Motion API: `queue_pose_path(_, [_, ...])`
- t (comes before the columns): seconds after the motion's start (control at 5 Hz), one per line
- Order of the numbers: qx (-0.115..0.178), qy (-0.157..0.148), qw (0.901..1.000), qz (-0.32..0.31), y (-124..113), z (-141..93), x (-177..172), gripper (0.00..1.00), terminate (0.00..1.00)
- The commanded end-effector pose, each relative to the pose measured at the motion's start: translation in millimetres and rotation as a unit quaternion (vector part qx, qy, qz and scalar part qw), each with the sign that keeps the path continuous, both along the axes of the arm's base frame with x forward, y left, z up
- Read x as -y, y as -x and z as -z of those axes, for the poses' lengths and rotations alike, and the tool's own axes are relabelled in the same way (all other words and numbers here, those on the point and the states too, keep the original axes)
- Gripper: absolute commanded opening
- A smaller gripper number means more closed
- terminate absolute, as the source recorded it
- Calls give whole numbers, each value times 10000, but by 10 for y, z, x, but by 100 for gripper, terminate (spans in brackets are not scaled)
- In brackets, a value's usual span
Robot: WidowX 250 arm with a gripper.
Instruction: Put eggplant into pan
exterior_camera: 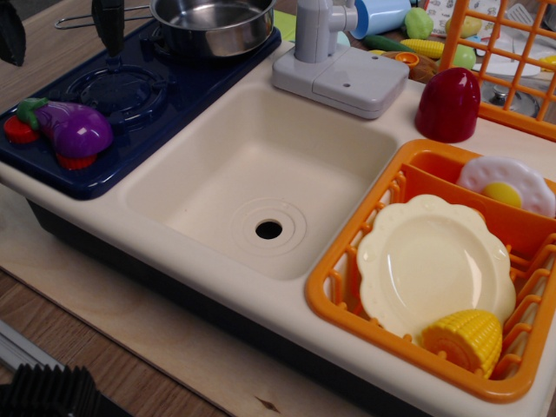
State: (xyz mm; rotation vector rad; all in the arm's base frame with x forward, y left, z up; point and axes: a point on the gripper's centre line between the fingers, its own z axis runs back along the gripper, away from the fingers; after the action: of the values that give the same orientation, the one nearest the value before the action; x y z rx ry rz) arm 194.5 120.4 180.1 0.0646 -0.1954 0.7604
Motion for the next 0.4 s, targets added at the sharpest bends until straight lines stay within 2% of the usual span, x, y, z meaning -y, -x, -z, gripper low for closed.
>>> queue_pose_path(0.0, [0, 0, 10000, 0, 0, 0, 0, 100, 0])
queue_pose_path(0.2, [40, 81, 9999, -147, 48, 127, 4, 100, 0])
